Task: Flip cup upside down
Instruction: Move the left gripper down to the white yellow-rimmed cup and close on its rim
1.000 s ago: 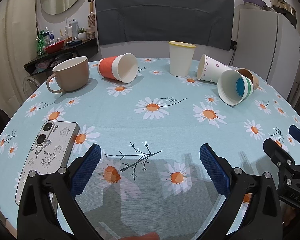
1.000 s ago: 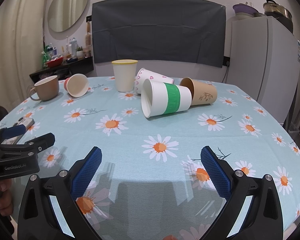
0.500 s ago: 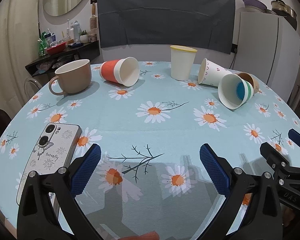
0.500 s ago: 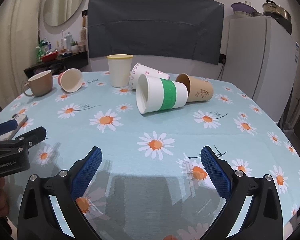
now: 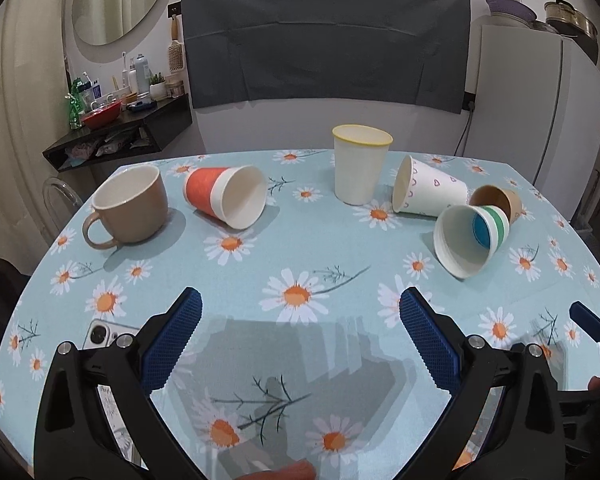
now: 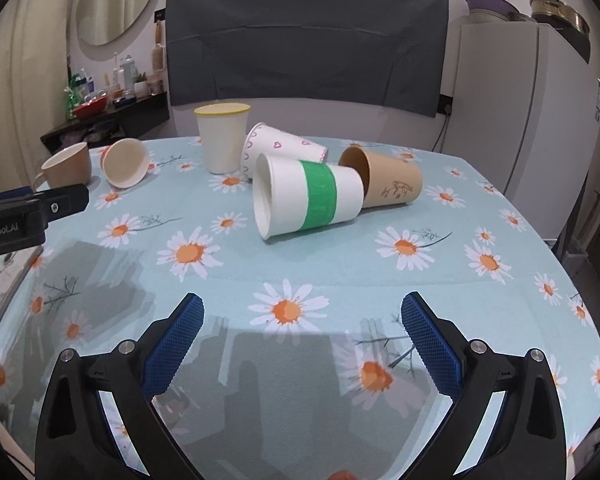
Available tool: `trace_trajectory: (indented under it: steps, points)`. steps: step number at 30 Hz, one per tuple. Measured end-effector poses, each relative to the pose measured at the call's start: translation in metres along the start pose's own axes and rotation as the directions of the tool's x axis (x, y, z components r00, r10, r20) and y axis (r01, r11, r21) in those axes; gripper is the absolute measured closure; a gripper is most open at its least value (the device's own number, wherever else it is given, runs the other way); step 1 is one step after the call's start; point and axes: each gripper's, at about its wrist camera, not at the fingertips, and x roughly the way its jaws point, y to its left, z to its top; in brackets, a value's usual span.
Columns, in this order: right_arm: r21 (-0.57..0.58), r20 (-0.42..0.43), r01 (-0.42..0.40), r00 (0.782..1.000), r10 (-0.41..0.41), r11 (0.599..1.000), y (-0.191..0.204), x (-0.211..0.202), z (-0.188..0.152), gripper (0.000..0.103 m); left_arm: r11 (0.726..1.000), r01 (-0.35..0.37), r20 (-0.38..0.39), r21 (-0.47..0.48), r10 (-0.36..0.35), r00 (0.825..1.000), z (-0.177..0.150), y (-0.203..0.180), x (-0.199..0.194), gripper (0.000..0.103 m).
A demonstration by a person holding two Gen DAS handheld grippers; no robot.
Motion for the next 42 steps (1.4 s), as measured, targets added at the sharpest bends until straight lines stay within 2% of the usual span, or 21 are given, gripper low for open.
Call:
trace_trajectory:
  steps: [10, 17, 19, 21, 24, 27, 31, 35, 42]
  points:
    - [-0.023, 0.029, -0.01, 1.0, 0.011, 1.0, -0.028, 0.023, 0.079, 0.008, 0.999, 0.009, -0.066, -0.052, -0.012, 0.998, 0.076, -0.001, 0.041, 0.006]
    - [-0.065, -0.017, -0.054, 0.998, 0.053, 0.996, -0.036, 0.061, 0.134, 0.008, 0.997, -0.003, -0.106, -0.076, -0.005, 0.994, 0.125, -0.004, 0.077, 0.006]
    - [-0.08, -0.032, -0.064, 0.998, 0.062, 0.995, -0.034, 0.073, 0.143, 0.008, 0.996, -0.002, -0.138, -0.091, -0.011, 0.99, 0.137, -0.004, 0.093, 0.006]
    - [-0.088, -0.049, -0.08, 0.996, 0.076, 0.993, -0.033, 0.084, 0.152, 0.008, 0.995, -0.013, -0.165, -0.1, -0.004, 0.986, 0.146, -0.006, 0.108, 0.012]
    - [-0.101, -0.056, -0.089, 0.995, 0.084, 0.991, -0.03, 0.097, 0.161, 0.008, 0.996, -0.032, -0.187, -0.082, 0.016, 0.982, 0.155, -0.01, 0.128, 0.012]
    - [-0.104, -0.076, -0.104, 0.992, 0.096, 0.989, -0.028, 0.111, 0.166, 0.008, 0.995, -0.022, -0.231, -0.099, -0.002, 0.973, 0.159, -0.011, 0.149, 0.014]
    - [-0.092, -0.098, -0.131, 0.988, 0.122, 0.987, -0.027, 0.123, 0.166, 0.008, 0.994, -0.014, -0.306, -0.108, -0.019, 0.952, 0.156, -0.013, 0.172, 0.042]
    - [-0.071, -0.106, -0.148, 0.984, 0.14, 0.986, -0.027, 0.127, 0.161, 0.008, 0.992, 0.02, -0.365, -0.127, -0.065, 0.929, 0.146, -0.013, 0.181, 0.091]
    - [-0.061, -0.105, -0.141, 0.985, 0.135, 0.988, -0.028, 0.117, 0.157, 0.008, 0.989, 0.076, -0.364, -0.123, -0.116, 0.924, 0.136, -0.006, 0.154, 0.098]
